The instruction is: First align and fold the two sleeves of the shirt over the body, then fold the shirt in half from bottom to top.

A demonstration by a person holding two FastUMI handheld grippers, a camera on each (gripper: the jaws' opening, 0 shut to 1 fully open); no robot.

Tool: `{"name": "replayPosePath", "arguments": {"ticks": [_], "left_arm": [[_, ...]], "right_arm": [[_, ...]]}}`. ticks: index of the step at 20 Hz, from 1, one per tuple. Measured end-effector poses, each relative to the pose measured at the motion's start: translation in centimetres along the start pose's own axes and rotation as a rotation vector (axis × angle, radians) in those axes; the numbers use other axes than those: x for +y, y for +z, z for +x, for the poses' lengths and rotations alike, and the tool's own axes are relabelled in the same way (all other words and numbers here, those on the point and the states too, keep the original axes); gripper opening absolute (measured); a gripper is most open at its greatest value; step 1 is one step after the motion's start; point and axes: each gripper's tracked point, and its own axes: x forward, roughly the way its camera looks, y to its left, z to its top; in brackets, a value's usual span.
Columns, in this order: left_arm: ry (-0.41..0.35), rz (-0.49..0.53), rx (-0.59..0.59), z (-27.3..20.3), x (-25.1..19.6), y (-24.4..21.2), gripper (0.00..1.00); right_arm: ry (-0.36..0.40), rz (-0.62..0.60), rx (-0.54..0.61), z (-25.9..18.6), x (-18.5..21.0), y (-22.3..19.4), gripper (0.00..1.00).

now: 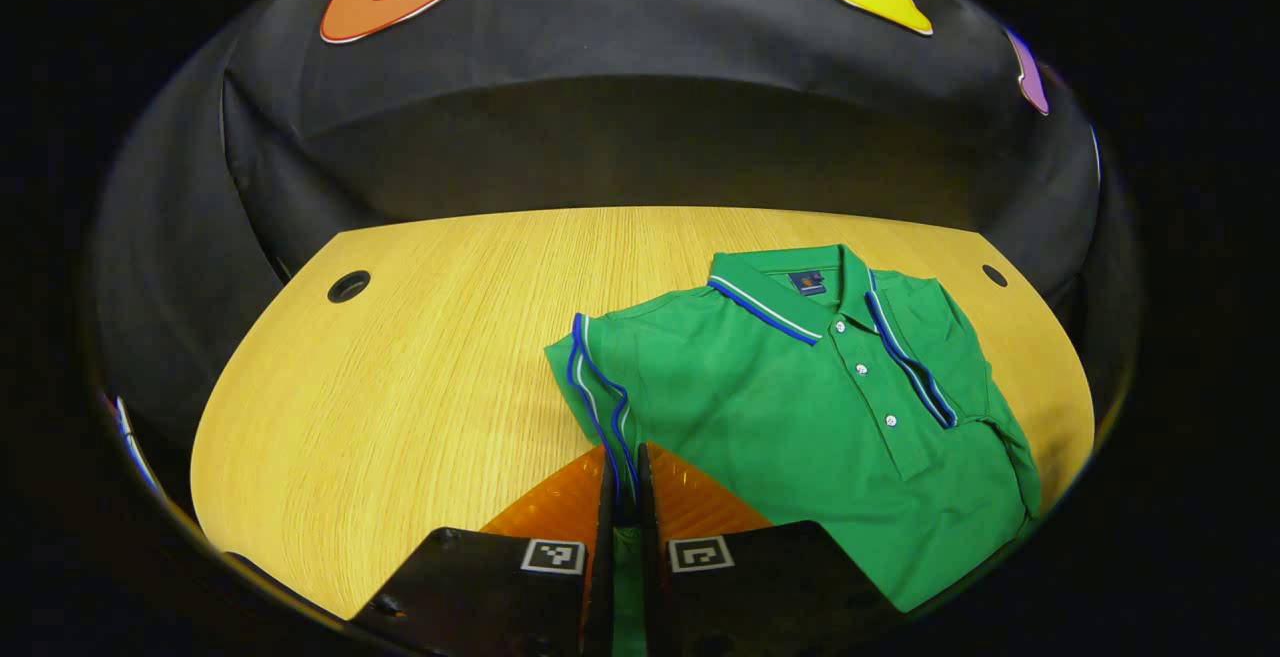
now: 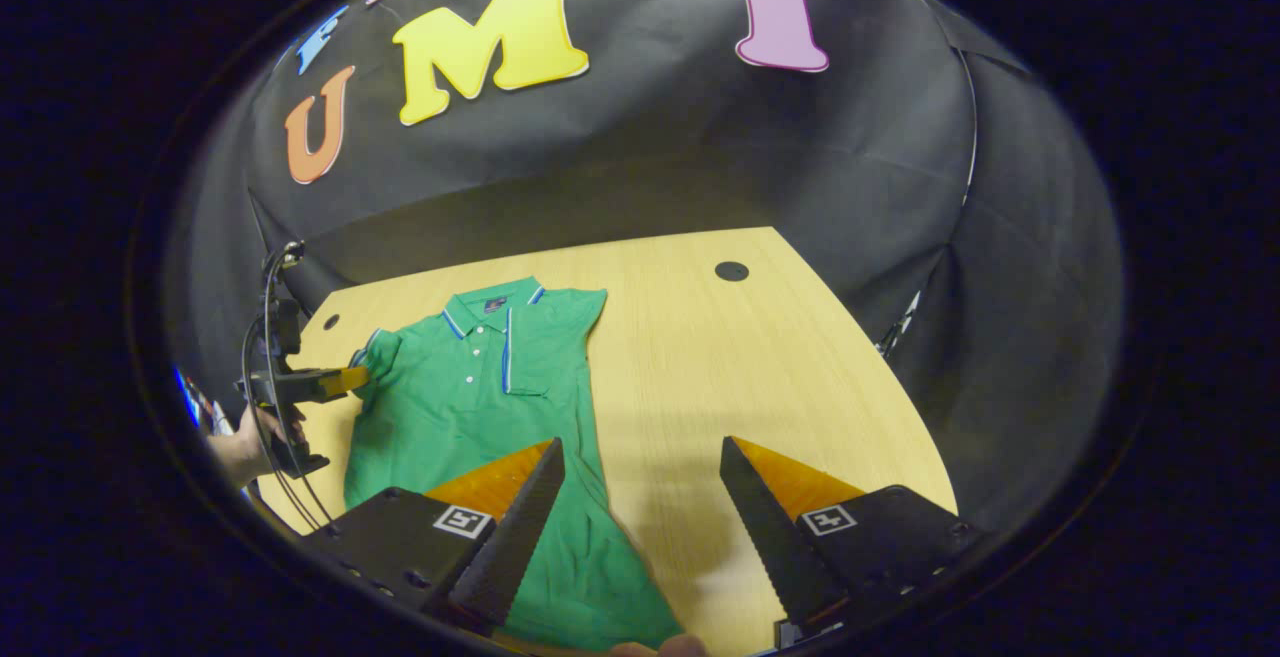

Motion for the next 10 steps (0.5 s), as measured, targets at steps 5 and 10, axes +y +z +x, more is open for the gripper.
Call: {"name": "replayPosePath", "arguments": {"ticks": [5,10], "left_arm": [[-0.02,-0.017,-0.022,-1.0,0.0,0.7,0.16],[-0.031,0.075,-0.064,-2.1,-1.1,3.4,0.12]], "right_arm": [[-0.01,0.013,0.01,-0.3,-0.3,-0.4,0.96],[0.01,0.012,-0.003,-0.5,0.6,-0.1,0.96]]}}
